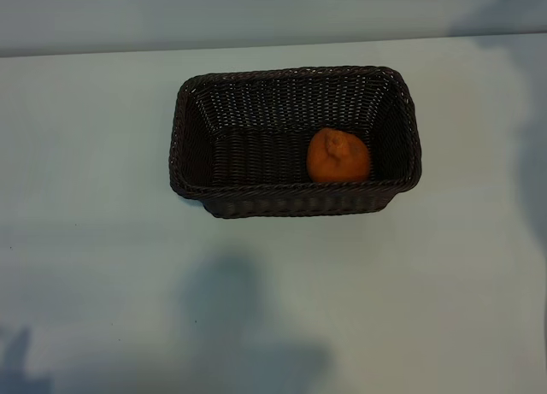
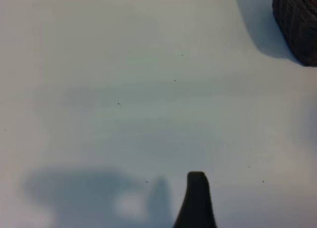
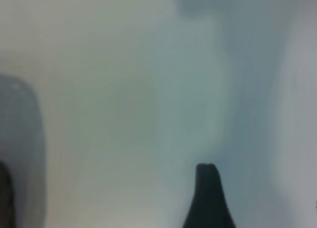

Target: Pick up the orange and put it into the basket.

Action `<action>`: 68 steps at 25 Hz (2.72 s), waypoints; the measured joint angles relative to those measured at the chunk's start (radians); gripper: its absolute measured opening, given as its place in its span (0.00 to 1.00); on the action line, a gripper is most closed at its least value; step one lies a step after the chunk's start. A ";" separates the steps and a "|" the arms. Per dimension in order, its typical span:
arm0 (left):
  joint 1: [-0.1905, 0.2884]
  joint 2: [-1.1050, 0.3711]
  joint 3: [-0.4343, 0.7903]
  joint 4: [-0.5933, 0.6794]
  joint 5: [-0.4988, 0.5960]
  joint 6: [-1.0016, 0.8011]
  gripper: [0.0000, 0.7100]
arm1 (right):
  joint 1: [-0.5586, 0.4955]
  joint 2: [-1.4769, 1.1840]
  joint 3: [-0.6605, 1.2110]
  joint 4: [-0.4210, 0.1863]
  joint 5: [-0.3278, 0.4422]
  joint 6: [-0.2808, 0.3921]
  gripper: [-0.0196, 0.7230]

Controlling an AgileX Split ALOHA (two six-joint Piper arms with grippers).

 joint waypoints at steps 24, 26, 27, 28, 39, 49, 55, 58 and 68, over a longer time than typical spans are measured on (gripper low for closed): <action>0.000 0.000 0.000 0.000 0.000 0.001 0.83 | -0.042 -1.099 0.610 -0.004 0.002 -0.015 0.68; 0.000 0.000 0.000 0.000 0.000 0.001 0.83 | -0.042 -1.207 0.682 -0.005 0.003 -0.015 0.68; 0.000 0.000 0.000 0.000 0.000 0.001 0.83 | -0.042 -1.257 0.719 -0.005 0.004 -0.015 0.68; 0.000 0.000 0.000 0.000 0.000 0.001 0.83 | -0.042 -1.299 0.749 -0.005 0.005 -0.015 0.68; 0.000 0.000 0.000 0.000 0.000 0.001 0.83 | -0.042 -1.801 1.037 -0.012 -0.032 0.009 0.68; 0.000 0.000 0.000 0.000 0.000 -0.001 0.83 | -0.021 -1.962 1.192 -0.001 -0.032 0.027 0.67; 0.000 0.000 0.000 0.000 0.000 0.000 0.83 | -0.020 -1.971 1.364 -0.011 -0.028 0.027 0.67; 0.000 0.000 0.000 0.000 0.000 0.000 0.83 | -0.007 -1.970 1.431 -0.008 -0.034 0.027 0.67; 0.000 0.000 0.000 0.000 0.000 0.000 0.83 | -0.001 -1.970 1.498 -0.034 -0.123 0.027 0.67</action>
